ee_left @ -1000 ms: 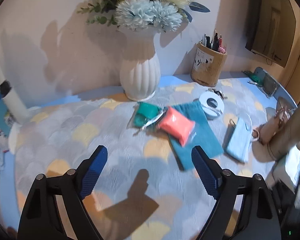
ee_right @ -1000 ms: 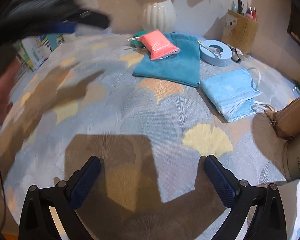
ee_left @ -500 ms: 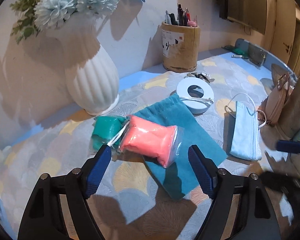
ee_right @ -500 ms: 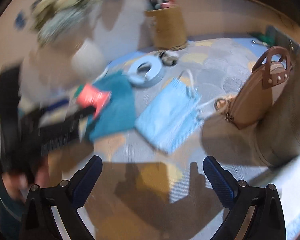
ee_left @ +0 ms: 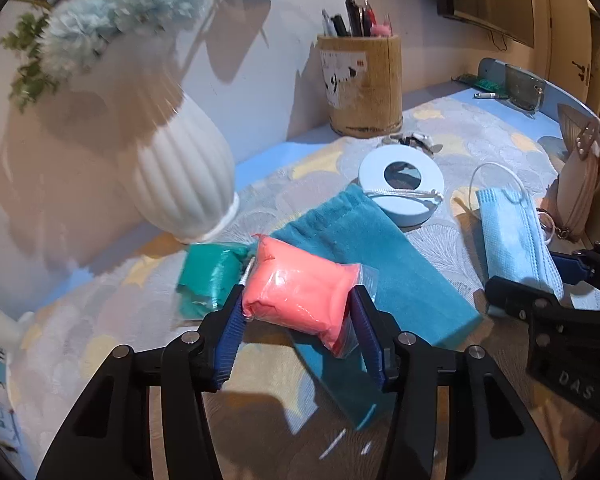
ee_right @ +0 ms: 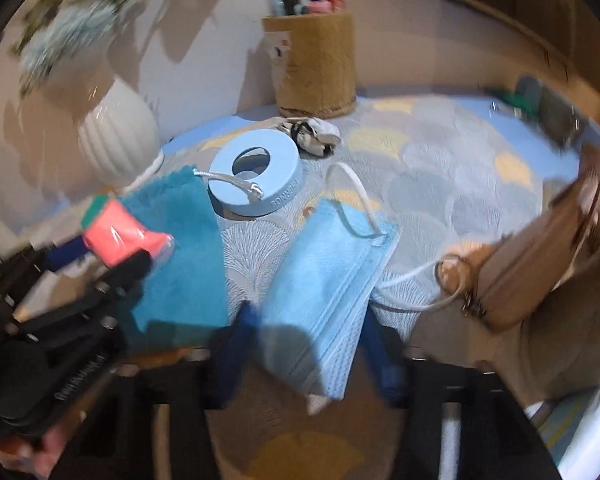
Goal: Organize soft objects
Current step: 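Grasp pink bag with left tool while right tool grasps blue face mask, then carry the pink bag and face mask over to the glass plate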
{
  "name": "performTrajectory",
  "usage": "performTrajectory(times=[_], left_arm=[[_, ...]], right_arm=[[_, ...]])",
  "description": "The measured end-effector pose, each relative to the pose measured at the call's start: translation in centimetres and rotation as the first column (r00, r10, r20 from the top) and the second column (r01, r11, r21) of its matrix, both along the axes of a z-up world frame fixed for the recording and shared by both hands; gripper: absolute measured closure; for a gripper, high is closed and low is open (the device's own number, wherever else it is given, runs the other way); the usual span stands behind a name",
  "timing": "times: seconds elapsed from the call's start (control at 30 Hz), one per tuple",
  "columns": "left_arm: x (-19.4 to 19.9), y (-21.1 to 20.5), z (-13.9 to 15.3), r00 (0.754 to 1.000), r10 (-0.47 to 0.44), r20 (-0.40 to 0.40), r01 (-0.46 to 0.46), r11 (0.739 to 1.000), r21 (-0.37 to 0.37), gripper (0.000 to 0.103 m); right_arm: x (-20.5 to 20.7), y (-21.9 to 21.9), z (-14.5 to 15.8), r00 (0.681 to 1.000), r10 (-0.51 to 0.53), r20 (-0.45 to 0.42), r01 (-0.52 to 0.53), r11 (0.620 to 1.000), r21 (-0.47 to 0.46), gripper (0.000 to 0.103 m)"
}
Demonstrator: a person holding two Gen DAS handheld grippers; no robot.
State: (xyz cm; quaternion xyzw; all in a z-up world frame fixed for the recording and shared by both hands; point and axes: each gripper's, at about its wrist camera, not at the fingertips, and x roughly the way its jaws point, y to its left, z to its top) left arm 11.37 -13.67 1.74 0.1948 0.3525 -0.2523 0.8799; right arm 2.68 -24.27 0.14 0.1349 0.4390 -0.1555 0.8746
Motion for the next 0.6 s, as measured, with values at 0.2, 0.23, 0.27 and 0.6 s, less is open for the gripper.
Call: performTrajectory(times=[0.2,0.23,0.27,0.6], left_arm=[[-4.1,3.5,3.5,1.000,-0.020,-0.018,0.018,0.992,-0.126,0.055],[-4.9,4.1,4.0,1.000,-0.021,-0.019,0.018,0.990,-0.138,0.055],[-5.9,4.7,4.4,1.000,-0.021,-0.018,0.018,0.989,-0.149,0.055],[-14.8,10.3,2.5,0.994,0.053,-0.095,-0.074,0.969,-0.235,0.055]], right_arm=[[-2.7,0.0,1.2,0.991,0.089,0.101,-0.097,0.992,0.076,0.078],[-3.7,0.3,1.9,0.987,0.111,0.120,-0.120,0.990,0.069,0.078],[-4.5,0.7,2.4,0.982,0.131,0.136,-0.142,0.987,0.070,0.078],[-12.2,2.9,2.1,0.924,0.349,0.155,-0.376,0.902,0.211,0.078]])
